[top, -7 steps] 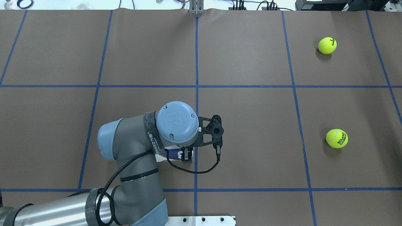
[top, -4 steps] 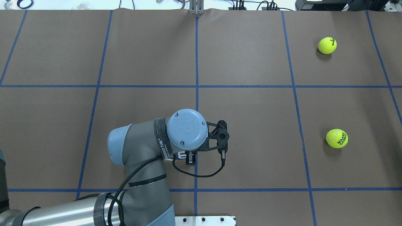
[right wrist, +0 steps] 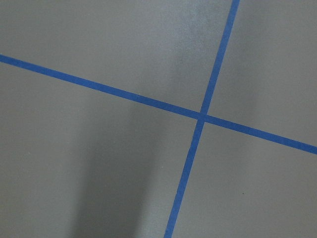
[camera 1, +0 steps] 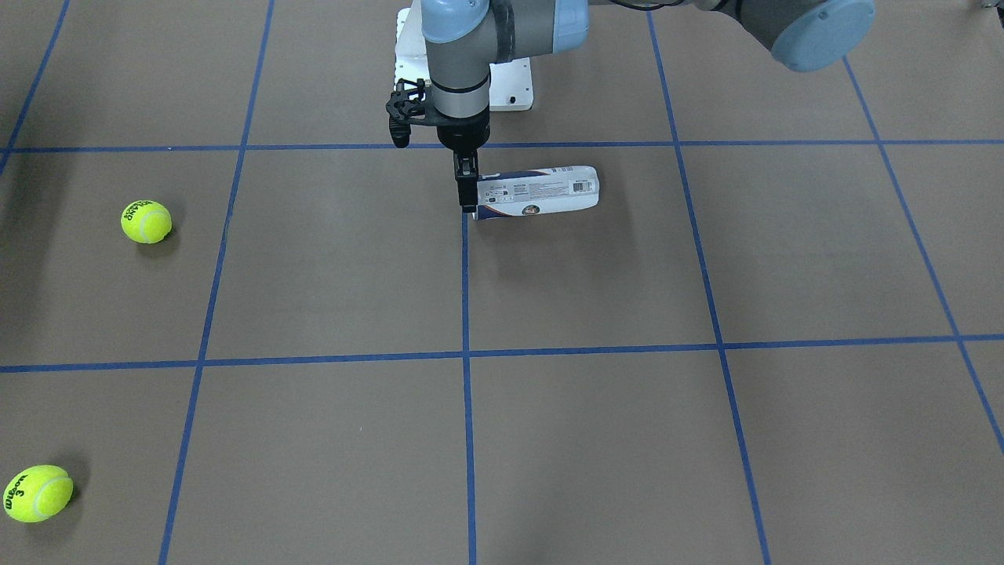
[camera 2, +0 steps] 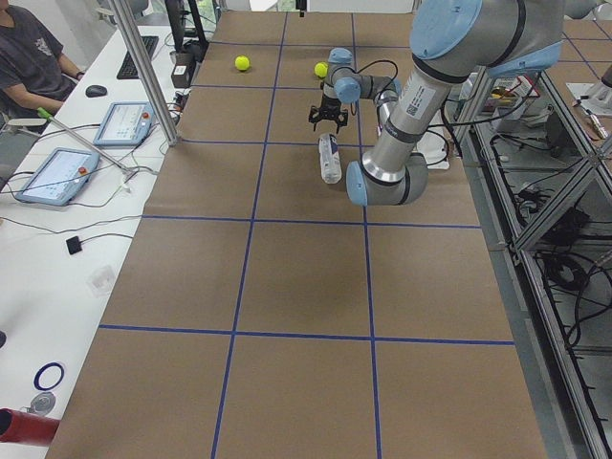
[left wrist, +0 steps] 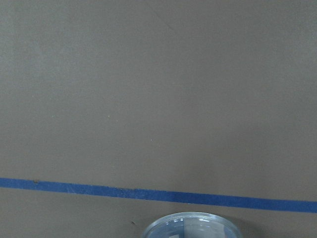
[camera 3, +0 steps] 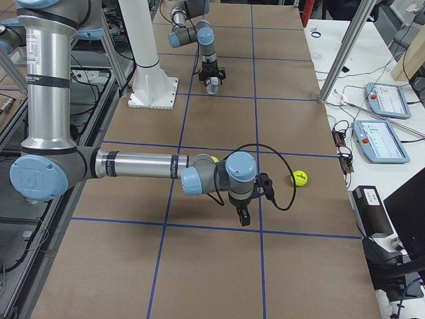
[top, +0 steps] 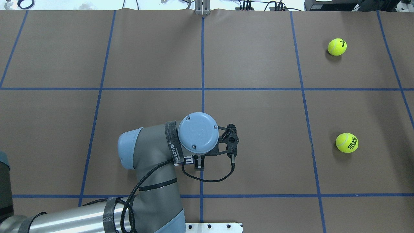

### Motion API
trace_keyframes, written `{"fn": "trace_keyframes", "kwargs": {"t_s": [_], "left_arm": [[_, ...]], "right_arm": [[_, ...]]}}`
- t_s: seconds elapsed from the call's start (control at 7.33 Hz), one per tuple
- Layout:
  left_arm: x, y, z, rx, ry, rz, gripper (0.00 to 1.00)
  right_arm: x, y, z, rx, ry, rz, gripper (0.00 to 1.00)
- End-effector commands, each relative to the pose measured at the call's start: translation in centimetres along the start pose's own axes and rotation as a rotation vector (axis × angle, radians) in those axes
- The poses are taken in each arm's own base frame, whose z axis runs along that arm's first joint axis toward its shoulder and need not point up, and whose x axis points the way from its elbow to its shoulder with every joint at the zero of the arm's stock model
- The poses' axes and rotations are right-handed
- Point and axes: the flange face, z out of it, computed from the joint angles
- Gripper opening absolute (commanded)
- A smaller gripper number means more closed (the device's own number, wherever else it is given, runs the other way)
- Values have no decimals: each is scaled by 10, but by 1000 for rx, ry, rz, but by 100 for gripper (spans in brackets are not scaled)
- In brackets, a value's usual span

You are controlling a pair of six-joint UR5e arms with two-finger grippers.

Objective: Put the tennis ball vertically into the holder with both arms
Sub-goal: 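Lift the tube with the left gripper and stand it upright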

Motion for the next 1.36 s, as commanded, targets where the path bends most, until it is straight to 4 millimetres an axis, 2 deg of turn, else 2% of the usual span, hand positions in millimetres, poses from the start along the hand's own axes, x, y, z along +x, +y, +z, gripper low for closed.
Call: {"fn": "trace_keyframes", "kwargs": {"t_s": [0.0,0.41,0.82,1.23], "left_arm": [[3,-1,6,-5,5,2,100],[4,0,8,25,0,-6,100],[7,9,18,17,7,-27,99],[6,9,27,26,6,-37,99]], "right_arm": [[0,0,-1,1,0,0,100],[-1,0,-1,2,0,0,100],[-1,0,-1,2,0,0,100],[0,0,-1,1,0,1,100]]}}
